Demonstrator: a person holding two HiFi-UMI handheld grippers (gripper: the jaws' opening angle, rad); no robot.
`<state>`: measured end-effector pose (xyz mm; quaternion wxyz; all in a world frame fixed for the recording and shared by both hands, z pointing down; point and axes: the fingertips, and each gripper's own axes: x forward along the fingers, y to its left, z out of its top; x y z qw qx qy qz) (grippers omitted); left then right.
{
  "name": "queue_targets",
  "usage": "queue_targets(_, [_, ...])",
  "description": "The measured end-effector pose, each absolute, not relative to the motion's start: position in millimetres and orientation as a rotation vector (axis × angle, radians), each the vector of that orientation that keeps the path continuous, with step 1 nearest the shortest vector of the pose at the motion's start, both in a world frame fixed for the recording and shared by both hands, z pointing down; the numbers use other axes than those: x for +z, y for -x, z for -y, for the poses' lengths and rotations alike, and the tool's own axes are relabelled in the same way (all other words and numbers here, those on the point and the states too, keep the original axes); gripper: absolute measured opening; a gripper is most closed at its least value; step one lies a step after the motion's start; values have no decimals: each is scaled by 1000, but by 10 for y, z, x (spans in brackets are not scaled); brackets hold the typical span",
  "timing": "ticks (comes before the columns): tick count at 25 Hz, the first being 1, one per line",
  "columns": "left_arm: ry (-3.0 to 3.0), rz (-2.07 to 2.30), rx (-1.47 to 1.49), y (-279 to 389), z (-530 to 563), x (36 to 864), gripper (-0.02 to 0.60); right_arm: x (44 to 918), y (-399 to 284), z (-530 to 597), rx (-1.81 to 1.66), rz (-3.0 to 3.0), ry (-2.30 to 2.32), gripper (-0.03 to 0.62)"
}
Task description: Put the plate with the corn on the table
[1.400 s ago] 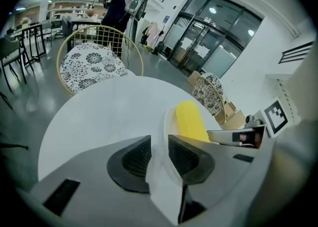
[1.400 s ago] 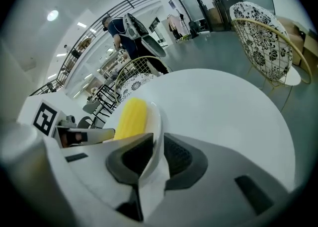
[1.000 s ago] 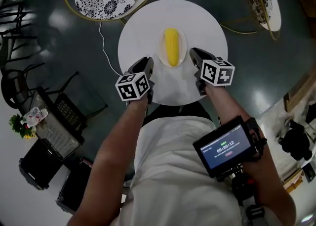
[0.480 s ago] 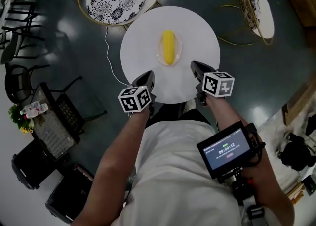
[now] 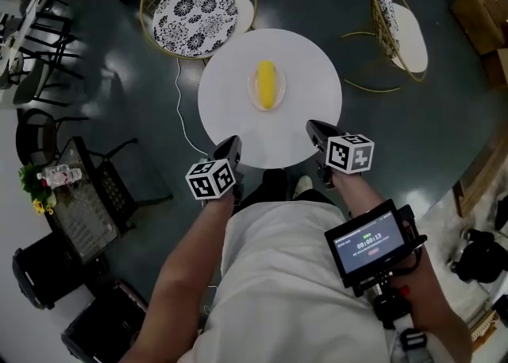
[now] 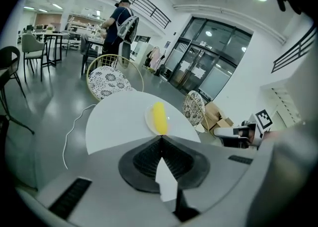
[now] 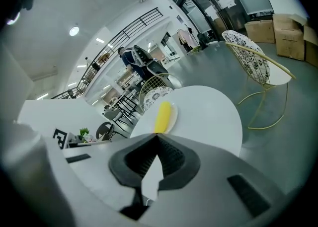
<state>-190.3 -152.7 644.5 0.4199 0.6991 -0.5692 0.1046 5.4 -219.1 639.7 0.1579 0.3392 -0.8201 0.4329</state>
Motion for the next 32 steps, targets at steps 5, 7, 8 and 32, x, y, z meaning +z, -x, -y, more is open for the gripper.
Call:
queue_targets(5, [-1800,1457,238,1931,1419,6210,8,6158,-22,2073,1182,2410,-931,6])
queue_targets(7, [-1827,1459,225,1902,1359,6094,8,6040,-7,2002,1164,2435,-912,6])
queue_targets(8, [-1842,1455,217,1872,1319,6033,8,5979,-3,1955,1158,2447,-901,6])
queue_targets(32, [-2039,1436,121,1181,667,5298,8,5155,-190,1232,1018,2642,-763,6])
